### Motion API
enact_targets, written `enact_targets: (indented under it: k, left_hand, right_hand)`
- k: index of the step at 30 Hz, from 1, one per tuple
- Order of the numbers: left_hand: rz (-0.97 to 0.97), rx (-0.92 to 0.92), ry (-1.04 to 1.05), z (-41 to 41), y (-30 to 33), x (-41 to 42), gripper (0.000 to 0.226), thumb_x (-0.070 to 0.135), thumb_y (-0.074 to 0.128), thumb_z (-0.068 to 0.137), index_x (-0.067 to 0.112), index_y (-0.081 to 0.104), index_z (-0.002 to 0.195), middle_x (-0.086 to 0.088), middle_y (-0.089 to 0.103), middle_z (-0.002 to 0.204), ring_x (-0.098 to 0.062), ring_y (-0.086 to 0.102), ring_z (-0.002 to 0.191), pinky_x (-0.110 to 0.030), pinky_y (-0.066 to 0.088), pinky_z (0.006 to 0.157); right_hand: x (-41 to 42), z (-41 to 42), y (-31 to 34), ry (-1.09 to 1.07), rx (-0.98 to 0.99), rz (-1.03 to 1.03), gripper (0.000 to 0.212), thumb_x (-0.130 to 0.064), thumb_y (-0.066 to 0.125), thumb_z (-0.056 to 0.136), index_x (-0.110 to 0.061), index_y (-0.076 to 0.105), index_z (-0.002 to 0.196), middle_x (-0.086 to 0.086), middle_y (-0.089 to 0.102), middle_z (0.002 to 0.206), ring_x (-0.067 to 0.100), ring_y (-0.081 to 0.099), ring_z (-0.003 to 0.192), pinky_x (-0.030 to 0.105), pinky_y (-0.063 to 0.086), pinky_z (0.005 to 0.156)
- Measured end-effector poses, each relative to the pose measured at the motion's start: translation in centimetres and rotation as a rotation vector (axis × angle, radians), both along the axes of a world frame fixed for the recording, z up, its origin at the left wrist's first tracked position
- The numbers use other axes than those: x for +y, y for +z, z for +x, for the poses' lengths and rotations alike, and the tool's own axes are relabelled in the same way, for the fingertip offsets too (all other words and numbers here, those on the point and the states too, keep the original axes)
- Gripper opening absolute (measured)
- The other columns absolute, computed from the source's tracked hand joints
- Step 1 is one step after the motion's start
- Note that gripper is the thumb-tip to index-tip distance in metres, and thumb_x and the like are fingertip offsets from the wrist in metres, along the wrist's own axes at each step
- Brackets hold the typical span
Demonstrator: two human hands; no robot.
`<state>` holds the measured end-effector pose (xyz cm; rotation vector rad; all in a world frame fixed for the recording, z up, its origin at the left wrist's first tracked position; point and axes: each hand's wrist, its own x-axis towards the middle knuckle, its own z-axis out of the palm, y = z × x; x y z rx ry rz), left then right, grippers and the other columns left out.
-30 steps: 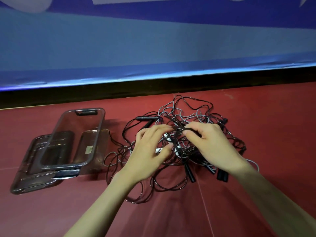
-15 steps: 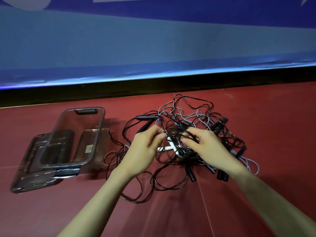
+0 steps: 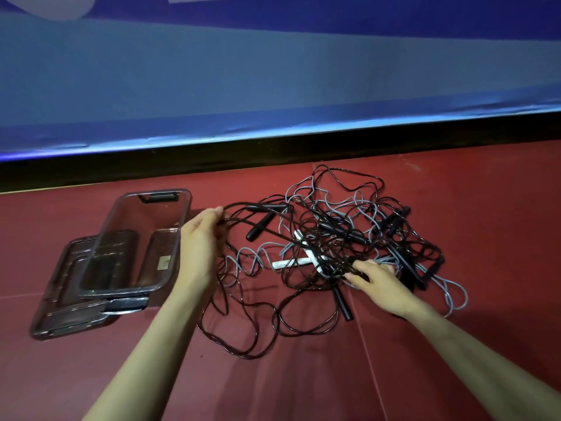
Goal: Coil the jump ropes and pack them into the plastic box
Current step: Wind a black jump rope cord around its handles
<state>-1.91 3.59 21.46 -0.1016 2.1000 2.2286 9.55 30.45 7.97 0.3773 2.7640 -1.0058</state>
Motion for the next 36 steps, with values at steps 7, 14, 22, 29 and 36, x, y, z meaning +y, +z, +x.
enact_targets:
  k: [7, 14, 22, 29, 36]
  left_hand:
    - [-0.166, -0.247, 0.047, -3.4, -5.3, -3.3, 0.025, 0.023, 0.049, 0.091, 0.02, 0.054, 0.067, 0.005, 0.042, 0.055, -0.009, 0.028, 0.042, -0.022, 0.02, 0.04]
    - [-0.603, -0.165, -0.091, -2.6, -7.1, -4.8, 0.02, 0.015, 0.049, 0.095, 0.01, 0.066, 0.087, -0.004, 0.07, 0.079, -0.027, 0.063, 0.08, -0.033, 0.05, 0.075]
    - [-0.638, 0.613, -0.714, 0.6, -3.4, 0.0, 0.05, 0.016, 0.056, 0.087, 0.022, 0.049, 0.136, 0.017, 0.046, 0.135, 0.004, 0.038, 0.127, -0.008, 0.024, 0.106]
    - [-0.723, 0.795, -0.922, 1.6, -5.5, 3.5, 0.021, 0.026, 0.056, 0.094, 0.013, 0.063, 0.11, 0.018, 0.051, 0.099, 0.005, 0.044, 0.094, -0.012, 0.032, 0.088]
    - [-0.558, 0.583, -0.706, 1.0, -5.8, 1.7, 0.012, 0.022, 0.059, 0.09, 0.015, 0.062, 0.081, 0.008, 0.052, 0.079, 0.001, 0.049, 0.073, -0.011, 0.034, 0.069]
  right_hand:
    - [-1.8, 0.0, 4.6, -0.151, 0.293, -0.331, 0.028, -0.023, 0.05, 0.101, -0.023, 0.052, 0.073, -0.013, 0.038, 0.051, 0.004, 0.03, 0.048, 0.019, 0.025, 0.046]
    - [-3.3, -0.1, 9.0, -0.099, 0.143, -0.611, 0.03, -0.019, 0.048, 0.101, -0.01, 0.046, 0.073, -0.009, 0.028, 0.049, 0.007, 0.022, 0.041, 0.019, 0.02, 0.039]
    - [-4.2, 0.5, 10.2, 0.056, -0.058, -0.716, 0.029, -0.024, 0.048, 0.101, -0.012, 0.048, 0.075, -0.004, 0.028, 0.052, 0.01, 0.02, 0.044, 0.026, 0.015, 0.044]
    - [-4.3, 1.0, 9.8, 0.043, -0.082, -0.837, 0.032, -0.021, 0.047, 0.102, -0.012, 0.048, 0.071, -0.002, 0.028, 0.047, 0.009, 0.023, 0.039, 0.023, 0.019, 0.04]
    - [-4.2, 0.9, 8.3, 0.097, -0.17, -1.048, 0.009, -0.02, 0.062, 0.092, -0.012, 0.059, 0.093, 0.001, 0.04, 0.058, 0.011, 0.034, 0.046, 0.022, 0.032, 0.044]
